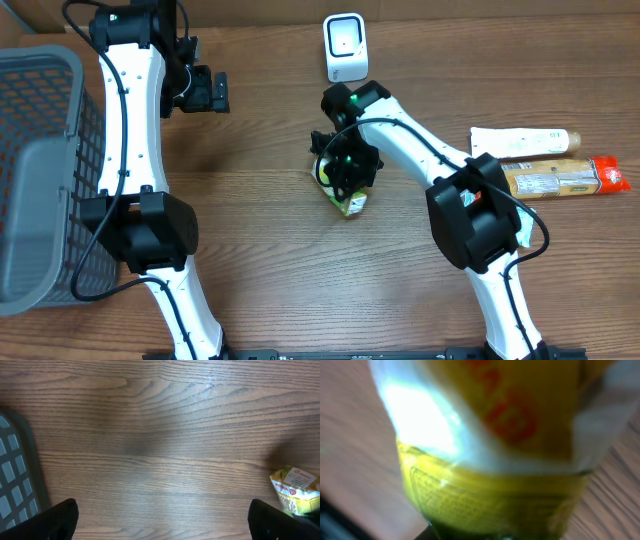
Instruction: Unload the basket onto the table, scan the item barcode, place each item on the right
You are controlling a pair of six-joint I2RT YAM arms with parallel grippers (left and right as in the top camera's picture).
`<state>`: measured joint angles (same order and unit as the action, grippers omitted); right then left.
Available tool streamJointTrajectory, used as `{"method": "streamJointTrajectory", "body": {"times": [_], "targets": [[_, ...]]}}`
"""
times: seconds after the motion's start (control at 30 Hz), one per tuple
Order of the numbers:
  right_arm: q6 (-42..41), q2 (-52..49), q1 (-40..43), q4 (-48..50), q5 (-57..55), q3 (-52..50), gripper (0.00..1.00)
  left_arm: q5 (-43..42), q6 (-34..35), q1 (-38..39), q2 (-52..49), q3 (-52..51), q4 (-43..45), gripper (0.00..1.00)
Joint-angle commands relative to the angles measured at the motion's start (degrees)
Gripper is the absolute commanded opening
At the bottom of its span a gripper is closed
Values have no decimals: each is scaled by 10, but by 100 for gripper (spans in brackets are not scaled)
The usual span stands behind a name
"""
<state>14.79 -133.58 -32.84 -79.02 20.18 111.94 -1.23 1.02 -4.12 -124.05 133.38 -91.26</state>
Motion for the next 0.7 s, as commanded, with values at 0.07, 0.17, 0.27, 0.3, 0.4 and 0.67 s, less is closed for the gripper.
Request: {"method": "streamJointTrajectory", "body": {"times": [0.07,0.17,0.27,0.3,0.4,0.67], "targets": [[-8,3,45,38,197,2,32,2,-10,4,-5,-2,0,100],[-43,3,60,74,191,-31,39,2,-10,4,-5,-2,0,100],[-68,3,66,94,134,-51,50,2,-10,4,-5,-2,1,100],[-80,3,68,96,92,-51,54,2,-10,4,-5,-2,0,100],[-132,4,72,102,-42,-42,57,2,-10,4,-5,-2,0,100],[-136,5,78,85,-205,24,56,2,-10,4,-5,-2,0,100]]}}
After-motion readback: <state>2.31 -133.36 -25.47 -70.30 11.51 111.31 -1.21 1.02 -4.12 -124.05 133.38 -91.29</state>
